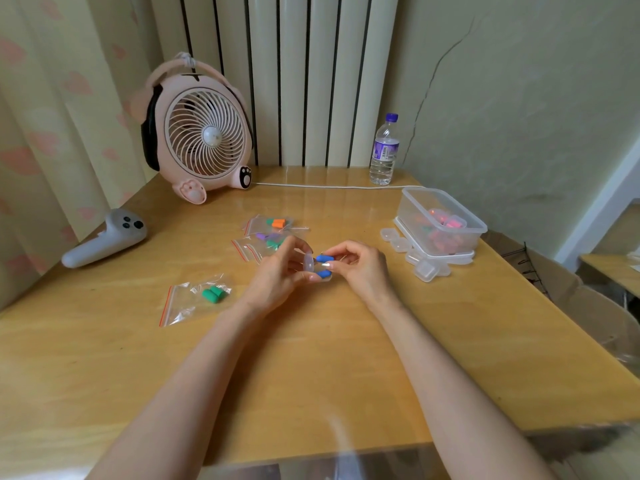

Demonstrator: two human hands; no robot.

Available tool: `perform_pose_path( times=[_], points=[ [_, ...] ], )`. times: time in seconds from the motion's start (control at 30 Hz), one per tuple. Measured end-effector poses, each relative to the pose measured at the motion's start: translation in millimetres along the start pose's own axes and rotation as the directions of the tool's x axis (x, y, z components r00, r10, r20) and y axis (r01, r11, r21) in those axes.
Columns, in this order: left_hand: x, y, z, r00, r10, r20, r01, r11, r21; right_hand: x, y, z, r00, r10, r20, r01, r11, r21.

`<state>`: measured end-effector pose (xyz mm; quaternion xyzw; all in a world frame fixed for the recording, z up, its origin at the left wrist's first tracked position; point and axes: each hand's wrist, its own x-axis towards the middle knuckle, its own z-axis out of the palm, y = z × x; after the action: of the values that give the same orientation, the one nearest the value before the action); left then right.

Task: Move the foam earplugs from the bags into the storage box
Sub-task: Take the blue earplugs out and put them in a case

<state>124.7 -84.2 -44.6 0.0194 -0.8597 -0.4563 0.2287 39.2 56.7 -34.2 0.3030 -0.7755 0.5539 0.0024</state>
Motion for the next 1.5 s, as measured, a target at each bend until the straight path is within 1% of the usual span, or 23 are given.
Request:
perform_pose_path(
  times=[0.1, 0.17, 0.27, 0.33, 0.4, 0.5, 0.63, 0.7, 0.77, 0.83, 0.93, 1.0, 1.07, 1.17, 1.2, 1.23, 1.3, 1.33, 1.37, 1.43, 1.47, 1.5],
  points=[
    [-0.3, 1.6, 0.0, 1.000, 0.007, 0.003, -0.007, 1.000, -0.005, 0.9, 3.0, 0.9, 1.000, -0.007, 0.020, 0.008, 0.998, -0.061],
    [-0.4, 1.5, 0.2, 1.000, 0.011, 0.004, -0.011, 1.000, -0.012, 1.2, 3.4, 1.8, 0.999, -0.007, 0.041, 0.009, 0.998, -0.062],
    [-0.5, 0.7, 0.8, 1.000, 0.013, 0.001, -0.013, 1.000, -0.016, 1.9, 2.9, 0.4, 0.999, 0.002, 0.037, -0.001, 1.000, -0.028],
    [0.0, 0.3, 0.6, 1.000, 0.002, -0.012, -0.002, 1.000, -0.025, 2.7, 2.4, -3.4, 0.999, 0.043, 0.024, -0.044, 0.999, 0.031],
    [0.6, -0.1, -0.1, 0.999, -0.002, -0.033, 0.001, 1.000, -0.029, 4.0, 2.7, -7.6, 0.996, 0.074, 0.042, -0.077, 0.995, 0.056],
    [1.4, -2.9, -0.9, 0.999, -0.002, -0.053, 0.000, 0.999, -0.034, 2.1, 2.5, -8.6, 0.991, 0.087, 0.107, -0.086, 0.996, -0.010],
    [1.5, -4.5, -0.5, 0.998, -0.017, -0.064, 0.013, 0.998, -0.062, -0.6, 3.7, -5.5, 0.992, 0.082, 0.100, -0.077, 0.995, -0.056],
    [1.1, -4.4, -0.3, 0.998, -0.031, -0.063, 0.026, 0.997, -0.071, -1.2, 3.6, -5.5, 0.989, 0.087, 0.117, -0.082, 0.996, -0.047],
    [1.2, -4.7, -0.2, 0.998, -0.031, -0.057, 0.027, 0.997, -0.067, -1.3, 4.2, -4.5, 0.984, 0.107, 0.144, -0.106, 0.994, -0.014],
    [1.6, -4.3, -0.5, 0.998, -0.020, -0.058, 0.018, 0.999, -0.032, -1.7, 3.4, -3.8, 0.977, 0.133, 0.166, -0.145, 0.988, 0.058],
    [1.8, -2.8, -0.3, 0.998, 0.015, -0.065, -0.010, 0.997, 0.074, -2.0, -3.1, -9.8, 0.963, 0.180, 0.203, -0.234, 0.929, 0.285],
    [1.8, -3.6, 1.0, 0.996, 0.066, -0.056, -0.058, 0.988, 0.145, -2.8, -7.5, -13.2, 0.953, 0.193, 0.232, -0.271, 0.886, 0.375],
    [1.5, -4.9, 3.2, 0.993, 0.114, -0.032, -0.106, 0.977, 0.188, -4.0, -8.1, -10.9, 0.942, 0.207, 0.264, -0.298, 0.876, 0.379],
    [0.4, -0.5, 6.8, 0.994, 0.108, 0.020, -0.110, 0.975, 0.192, -4.9, -5.0, -3.4, 0.937, 0.213, 0.276, -0.305, 0.886, 0.349],
    [0.4, 1.8, 6.8, 0.995, 0.096, 0.017, -0.097, 0.975, 0.202, -4.2, -3.8, -2.6, 0.942, 0.212, 0.262, -0.296, 0.890, 0.345],
    [0.2, 2.5, 5.6, 0.997, 0.081, -0.015, -0.076, 0.972, 0.224, -3.4, -3.5, -3.0, 0.947, 0.213, 0.242, -0.289, 0.893, 0.344],
    [-0.4, -0.2, -0.5, 0.983, 0.054, -0.175, 0.003, 0.950, 0.311, -1.6, -2.4, -4.5, 0.954, 0.223, 0.198, -0.280, 0.897, 0.340],
    [-0.4, -4.1, -4.3, 0.963, 0.042, -0.265, 0.064, 0.923, 0.379, -0.8, -1.5, -4.9, 0.956, 0.228, 0.183, -0.278, 0.899, 0.339],
    [-0.1, -8.5, -7.6, 0.944, 0.026, -0.328, 0.134, 0.879, 0.458, -0.6, -1.4, -4.9, 0.957, 0.230, 0.176, -0.278, 0.899, 0.338],
    [0.1, -15.3, -9.6, 0.935, -0.075, -0.346, 0.280, 0.757, 0.591, -0.5, -1.3, -4.1, 0.958, 0.227, 0.177, -0.275, 0.901, 0.336],
    [0.1, -17.3, -9.3, 0.932, -0.145, -0.333, 0.332, 0.711, 0.620, -0.6, -1.4, -3.9, 0.959, 0.221, 0.176, -0.270, 0.902, 0.339],
    [0.0, -18.0, -8.5, 0.924, -0.206, -0.322, 0.371, 0.687, 0.624, -0.7, -1.9, -4.4, 0.962, 0.213, 0.171, -0.261, 0.901, 0.347]
  ],
)
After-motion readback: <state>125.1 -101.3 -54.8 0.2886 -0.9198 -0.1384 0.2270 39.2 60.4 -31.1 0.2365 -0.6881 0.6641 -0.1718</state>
